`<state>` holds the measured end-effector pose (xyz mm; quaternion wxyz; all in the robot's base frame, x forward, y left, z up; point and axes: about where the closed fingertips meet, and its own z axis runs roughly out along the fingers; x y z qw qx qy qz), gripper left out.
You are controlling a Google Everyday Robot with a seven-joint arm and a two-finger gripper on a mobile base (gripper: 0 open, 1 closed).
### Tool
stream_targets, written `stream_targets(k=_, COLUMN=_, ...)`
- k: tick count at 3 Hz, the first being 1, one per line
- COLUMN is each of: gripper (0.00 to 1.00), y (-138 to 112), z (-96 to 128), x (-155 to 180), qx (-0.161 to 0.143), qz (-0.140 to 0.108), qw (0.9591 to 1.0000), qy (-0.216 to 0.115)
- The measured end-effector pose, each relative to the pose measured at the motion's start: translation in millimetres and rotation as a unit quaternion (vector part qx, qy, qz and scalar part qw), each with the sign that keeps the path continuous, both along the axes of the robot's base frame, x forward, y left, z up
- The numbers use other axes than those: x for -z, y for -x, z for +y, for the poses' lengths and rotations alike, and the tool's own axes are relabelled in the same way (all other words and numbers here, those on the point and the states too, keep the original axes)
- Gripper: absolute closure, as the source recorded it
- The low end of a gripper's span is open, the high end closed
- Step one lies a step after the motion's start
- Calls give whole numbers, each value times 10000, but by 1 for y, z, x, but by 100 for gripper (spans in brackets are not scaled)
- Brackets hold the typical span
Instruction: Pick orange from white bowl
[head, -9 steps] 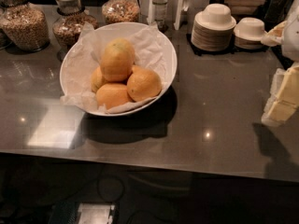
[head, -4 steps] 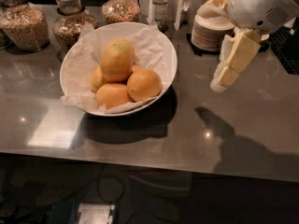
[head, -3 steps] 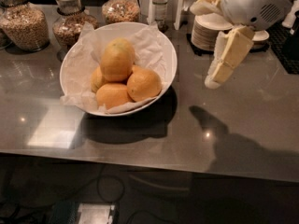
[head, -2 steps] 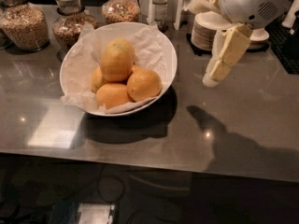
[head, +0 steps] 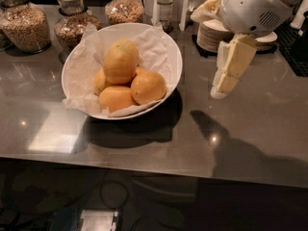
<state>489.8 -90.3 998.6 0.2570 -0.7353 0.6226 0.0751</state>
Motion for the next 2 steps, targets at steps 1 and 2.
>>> stream_targets(k=1, gripper=0, y=12, z=42, x=20, qx=-591, qz=-51, qw=9967, qy=558)
stream_targets(k=2, gripper=0, y=23, z=92, x=20, qx=-1021, qz=-21, qw=9919, qy=750)
